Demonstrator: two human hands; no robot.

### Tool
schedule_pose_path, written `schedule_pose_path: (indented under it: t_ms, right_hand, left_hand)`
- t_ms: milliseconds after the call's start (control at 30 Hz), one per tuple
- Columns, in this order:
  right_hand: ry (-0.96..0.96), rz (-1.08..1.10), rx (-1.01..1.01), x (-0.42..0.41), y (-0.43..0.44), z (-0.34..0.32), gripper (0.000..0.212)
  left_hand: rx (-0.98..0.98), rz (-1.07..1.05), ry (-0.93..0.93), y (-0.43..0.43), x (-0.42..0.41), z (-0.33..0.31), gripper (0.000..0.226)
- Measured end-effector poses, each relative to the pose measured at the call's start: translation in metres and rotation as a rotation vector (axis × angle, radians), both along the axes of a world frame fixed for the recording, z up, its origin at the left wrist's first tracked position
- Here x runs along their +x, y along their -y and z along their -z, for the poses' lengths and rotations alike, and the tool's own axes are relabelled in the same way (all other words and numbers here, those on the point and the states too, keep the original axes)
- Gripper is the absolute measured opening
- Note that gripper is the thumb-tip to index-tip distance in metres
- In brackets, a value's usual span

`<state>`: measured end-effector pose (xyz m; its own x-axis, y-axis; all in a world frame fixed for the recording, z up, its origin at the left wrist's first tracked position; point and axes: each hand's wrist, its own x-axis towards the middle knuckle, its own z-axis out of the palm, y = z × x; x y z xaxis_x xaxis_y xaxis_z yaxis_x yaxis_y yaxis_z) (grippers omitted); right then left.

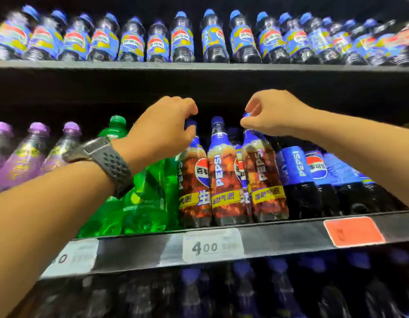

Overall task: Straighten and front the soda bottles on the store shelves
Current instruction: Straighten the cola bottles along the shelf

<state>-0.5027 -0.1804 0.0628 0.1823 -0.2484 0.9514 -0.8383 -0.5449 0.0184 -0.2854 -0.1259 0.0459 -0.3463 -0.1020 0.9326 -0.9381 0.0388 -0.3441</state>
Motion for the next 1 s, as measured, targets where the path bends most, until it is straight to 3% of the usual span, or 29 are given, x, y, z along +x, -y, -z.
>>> schedule_pose_path:
  t_ms: [200,367,700,1000]
  right_hand:
    - [0.022,0.009,0.074,-0.012,0.027,0.008,0.055]
    - [0.049,-0.037,0.136,-0.015,0.034,0.014,0.064]
    - [0.036,-0.098,0.217,-0.009,0.027,0.016,0.060]
    - [0.020,0.062,0.078,0.002,0.023,0.023,0.070]
  left_hand:
    - [0.169,-0.165,-0.247,0.030,-0.027,-0.001,0.043]
    - [0.207,-0.196,-0.305,0.041,-0.034,-0.003,0.055]
    - [0.323,-0.092,-0.430,0.046,-0.028,-0.005,0.065]
    - [0.389,0.059,-0.459,0.036,-0.021,-0.010,0.054]
